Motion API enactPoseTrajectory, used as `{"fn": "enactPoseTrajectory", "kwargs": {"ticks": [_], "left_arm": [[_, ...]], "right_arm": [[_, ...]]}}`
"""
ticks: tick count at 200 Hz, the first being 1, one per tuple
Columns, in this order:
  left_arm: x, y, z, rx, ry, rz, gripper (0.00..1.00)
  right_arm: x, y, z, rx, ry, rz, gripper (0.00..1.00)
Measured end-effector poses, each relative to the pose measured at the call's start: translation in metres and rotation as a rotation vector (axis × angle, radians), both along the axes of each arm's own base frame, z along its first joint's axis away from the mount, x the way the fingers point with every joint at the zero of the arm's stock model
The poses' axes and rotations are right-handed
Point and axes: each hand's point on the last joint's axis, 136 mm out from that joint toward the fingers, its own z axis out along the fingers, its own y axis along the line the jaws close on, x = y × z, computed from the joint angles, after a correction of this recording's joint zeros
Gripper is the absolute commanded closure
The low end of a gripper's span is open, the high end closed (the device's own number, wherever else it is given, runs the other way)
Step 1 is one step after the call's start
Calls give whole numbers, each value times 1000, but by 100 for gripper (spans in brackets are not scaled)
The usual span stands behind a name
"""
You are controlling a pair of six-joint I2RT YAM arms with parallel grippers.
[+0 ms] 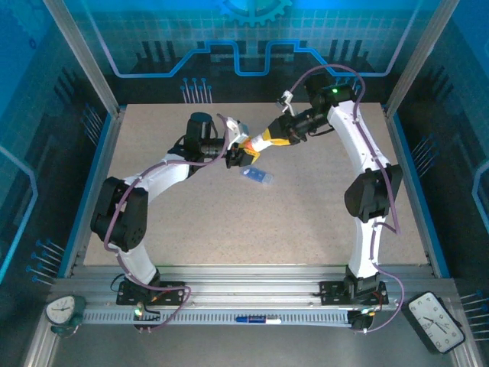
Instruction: Sort the pills into containers
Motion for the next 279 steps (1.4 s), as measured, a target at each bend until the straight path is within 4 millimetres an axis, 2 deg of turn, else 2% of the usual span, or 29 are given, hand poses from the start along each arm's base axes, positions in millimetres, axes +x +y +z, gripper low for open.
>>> {"fn": "enactPoseTrajectory", "kwargs": {"ticks": [75,116,157,175,213,237,279], "left_arm": [[0,2,-3,8,18,6,100],[4,3,-4,15,12,27,100],[6,-6,14,-27,-58,26,100],[8,-8,19,-50,-69,35,100],[12,-5,18,-84,-50,78,100],[17,-4,25,-111,-48,108,100],[25,-2,36,-163,-43,161,100]], "right_arm": [[2,2,-5,8,33,1,67],[5,4,-5,8,53,-26,51],[-5,27,-7,1,82,-4,38],[-5,31,-5,4,84,-5,32],[-2,31,0,13,71,-16,26],[0,30,2,18,59,-22,22],[3,14,14,38,13,-63,19]]}}
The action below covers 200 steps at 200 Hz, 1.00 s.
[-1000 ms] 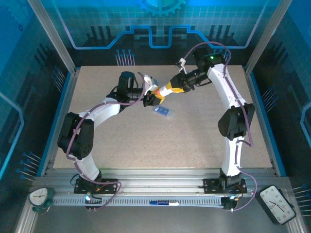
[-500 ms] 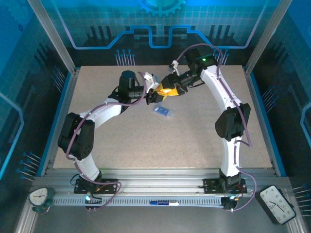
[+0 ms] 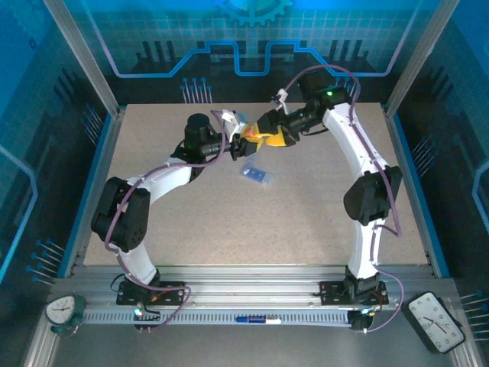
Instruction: Sort the pills into containers
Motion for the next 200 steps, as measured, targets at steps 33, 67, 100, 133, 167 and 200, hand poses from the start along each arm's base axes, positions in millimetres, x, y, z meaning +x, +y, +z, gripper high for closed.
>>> {"fn": "enactPoseTrajectory", "kwargs": {"ticks": [33,67,100,133,167,200], "left_arm": [[7,2,1,-28,18,35,100],[11,3,2,-45,37,61,100],[14,5,8,-80,58,79,100],[16,5,9,-111,88,85,100],[19,4,9,-142,117,86,100],[22,3,10,-187,150,90,100]], "right_arm": [[3,-14,17,35,-52,-46,16],[14,-28,39,78,-118,-96,17],[33,-50,47,110,-155,-205,20],[58,-74,38,118,-169,-362,21],[81,-82,45,104,-242,-459,22],[95,-83,52,84,-307,-524,22]]}}
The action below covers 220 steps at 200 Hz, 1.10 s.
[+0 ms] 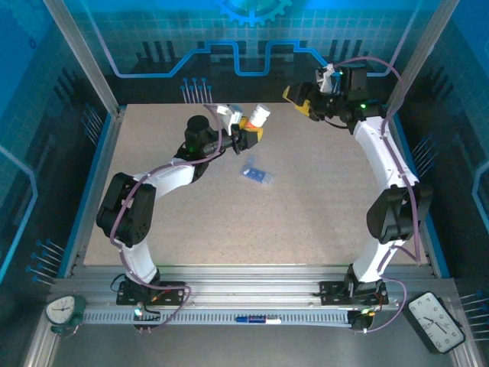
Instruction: Sort the pills into containers
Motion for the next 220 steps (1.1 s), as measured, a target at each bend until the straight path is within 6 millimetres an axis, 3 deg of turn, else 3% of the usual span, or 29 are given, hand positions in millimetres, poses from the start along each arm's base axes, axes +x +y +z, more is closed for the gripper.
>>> {"fn": "enactPoseTrajectory", "kwargs": {"ticks": [33,67,86,137,177,220], "left_arm": [[1,-1,1,-35,35,-3,100],[1,-3,7,-64,48,-21,100],[-1,-4,10,-74,49,-39,100],[-7,-8,15,-86,49,-85,100],[-8,-9,18,-86,42,-101,100],[-9,-10,19,-86,40,-108,100]], "right_arm": [[-1,14,6,-30,-36,4,22],[-10,35,36,-85,-166,74,21],[-14,43,44,-107,-221,111,20],[-16,54,40,-143,-245,192,20],[-25,69,25,-164,-215,265,20],[-30,72,16,-178,-190,293,24]]}}
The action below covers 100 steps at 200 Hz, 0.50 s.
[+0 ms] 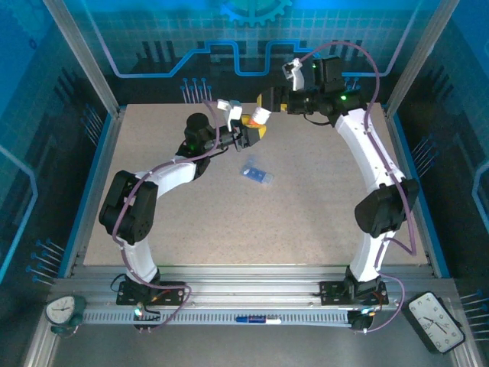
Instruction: Sort the pills into containers
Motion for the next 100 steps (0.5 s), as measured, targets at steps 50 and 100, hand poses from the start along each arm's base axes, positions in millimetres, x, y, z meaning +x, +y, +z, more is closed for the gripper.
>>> {"fn": "enactPoseTrajectory", "kwargs": {"ticks": [50,100], "left_arm": [[0,0,-1,2,5,0,100],[0,0,-3,8,15,-1,100]], "right_arm": [[-3,1,-2,-1,3,20,39],[-4,1,-7,-9,12,22,56]]}}
